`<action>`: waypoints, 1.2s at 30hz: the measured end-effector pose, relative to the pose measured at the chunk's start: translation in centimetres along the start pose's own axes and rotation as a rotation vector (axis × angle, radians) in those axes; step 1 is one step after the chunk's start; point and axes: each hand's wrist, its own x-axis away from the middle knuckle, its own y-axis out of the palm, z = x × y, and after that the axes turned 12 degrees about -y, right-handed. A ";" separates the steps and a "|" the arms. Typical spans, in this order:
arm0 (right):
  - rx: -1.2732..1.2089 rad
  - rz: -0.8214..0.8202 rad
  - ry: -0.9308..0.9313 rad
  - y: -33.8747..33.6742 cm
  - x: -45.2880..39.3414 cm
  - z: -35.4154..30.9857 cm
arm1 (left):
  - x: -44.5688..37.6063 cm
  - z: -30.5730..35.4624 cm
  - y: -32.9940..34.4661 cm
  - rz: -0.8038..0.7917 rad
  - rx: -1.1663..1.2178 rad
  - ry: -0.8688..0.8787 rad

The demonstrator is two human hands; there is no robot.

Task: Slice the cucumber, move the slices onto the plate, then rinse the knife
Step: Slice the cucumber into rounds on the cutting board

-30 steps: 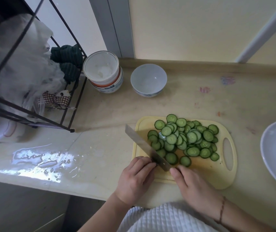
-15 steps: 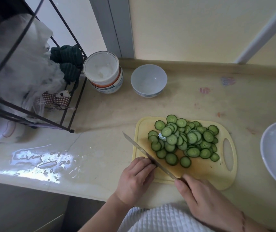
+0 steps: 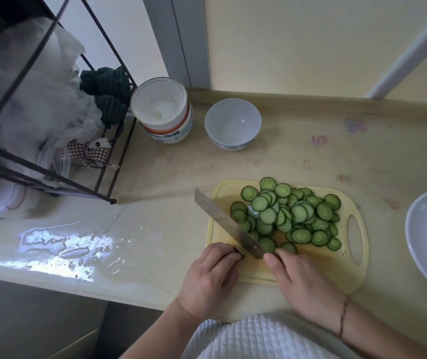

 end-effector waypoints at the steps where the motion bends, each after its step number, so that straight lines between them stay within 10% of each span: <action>1: -0.022 0.001 0.014 -0.4 0.0 0.0 | 0.0 0.0 -0.1 0.000 -0.001 0.004; 36: 0.035 -0.008 -0.114 -0.4 0.9 -1.2 | -0.8 0.1 -0.3 0.006 -0.048 0.007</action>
